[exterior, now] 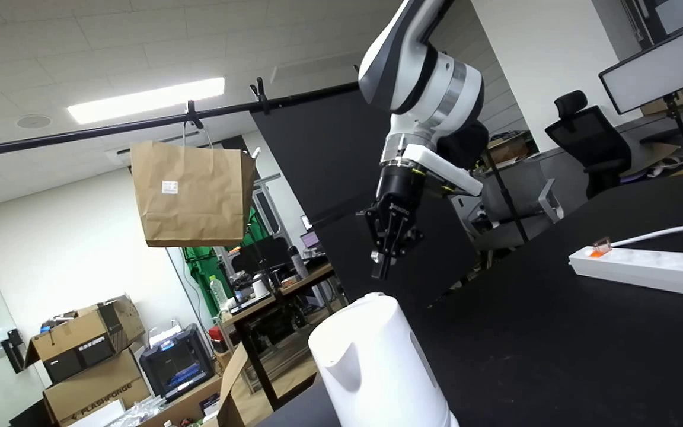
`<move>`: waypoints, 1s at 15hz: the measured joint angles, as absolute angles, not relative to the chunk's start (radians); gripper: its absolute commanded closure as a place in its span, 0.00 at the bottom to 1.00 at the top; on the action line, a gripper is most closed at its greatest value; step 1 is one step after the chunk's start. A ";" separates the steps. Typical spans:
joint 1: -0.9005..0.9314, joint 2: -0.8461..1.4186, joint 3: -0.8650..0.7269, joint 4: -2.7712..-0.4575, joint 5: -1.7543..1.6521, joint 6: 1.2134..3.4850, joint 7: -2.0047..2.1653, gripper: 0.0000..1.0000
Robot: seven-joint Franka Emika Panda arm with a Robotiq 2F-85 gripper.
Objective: Turn on the kettle
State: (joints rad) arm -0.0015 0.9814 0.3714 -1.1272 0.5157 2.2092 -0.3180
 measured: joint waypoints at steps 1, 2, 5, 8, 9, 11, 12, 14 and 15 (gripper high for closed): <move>-0.002 0.983 0.371 -1.127 0.516 2.209 -0.319 0.99; -0.002 0.985 0.371 -1.127 0.516 2.209 -0.319 0.99; -0.002 0.987 0.371 -1.127 0.516 2.209 -0.319 0.99; -0.002 0.987 0.371 -1.127 0.516 2.209 -0.319 0.99; -0.002 0.987 0.371 -1.127 0.516 2.209 -0.319 0.99; -0.002 0.987 0.371 -1.127 0.516 2.209 -0.319 1.00; -0.002 0.987 0.371 -1.126 0.516 2.209 -0.319 1.00; 0.003 0.986 0.371 -1.115 0.509 2.209 -0.320 0.99; 0.004 0.987 0.371 -1.116 0.509 2.208 -0.320 0.99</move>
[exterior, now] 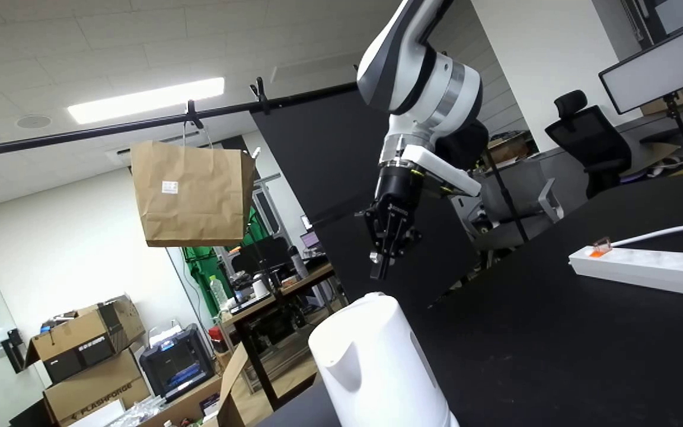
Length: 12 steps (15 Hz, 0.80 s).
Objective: Turn on the kettle
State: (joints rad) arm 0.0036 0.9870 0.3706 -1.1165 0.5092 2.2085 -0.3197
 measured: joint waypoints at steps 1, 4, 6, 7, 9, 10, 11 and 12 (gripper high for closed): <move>0.004 0.989 0.371 -1.118 0.509 2.208 -0.320 1.00; 0.004 0.994 0.370 -1.118 0.509 2.209 -0.321 1.00; 0.006 0.995 0.370 -1.118 0.509 2.210 -0.324 1.00; 0.007 0.996 0.370 -1.118 0.509 2.211 -0.327 1.00; 0.009 0.996 0.370 -1.118 0.509 2.219 -0.335 1.00; 0.010 0.997 0.371 -1.118 0.509 2.223 -0.338 1.00; 0.012 0.997 0.371 -1.118 0.509 2.226 -0.342 1.00; 0.013 0.999 0.371 -1.117 0.509 2.228 -0.346 1.00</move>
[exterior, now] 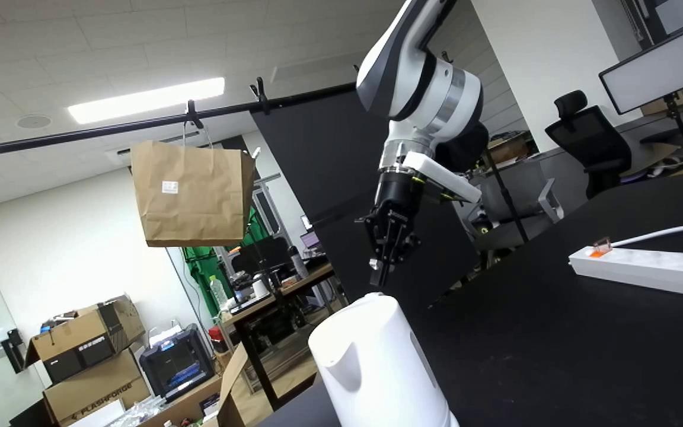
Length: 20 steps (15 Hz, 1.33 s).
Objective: Turn on the kettle
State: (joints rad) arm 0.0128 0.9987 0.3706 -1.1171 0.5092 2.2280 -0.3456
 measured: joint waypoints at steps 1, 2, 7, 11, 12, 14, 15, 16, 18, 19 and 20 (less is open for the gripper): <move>0.014 1.001 0.371 -1.116 0.509 2.229 -0.350 1.00; 0.015 1.003 0.371 -1.115 0.509 2.229 -0.353 1.00; 0.019 1.011 0.371 -1.111 0.509 2.231 -0.369 1.00; 0.019 1.012 0.371 -1.108 0.509 2.244 -0.376 0.99; 0.019 1.012 0.371 -1.107 0.509 2.246 -0.376 0.99; 0.019 1.012 0.371 -1.103 0.509 2.246 -0.376 0.99; 0.019 1.013 0.371 -1.102 0.509 2.246 -0.376 0.99; 0.019 1.013 0.371 -1.102 0.509 2.246 -0.376 0.99; 0.019 1.013 0.371 -1.102 0.509 2.246 -0.377 0.99; 0.019 1.013 0.371 -1.102 0.509 2.246 -0.377 0.99; 0.019 1.013 0.371 -1.102 0.509 2.246 -0.377 0.99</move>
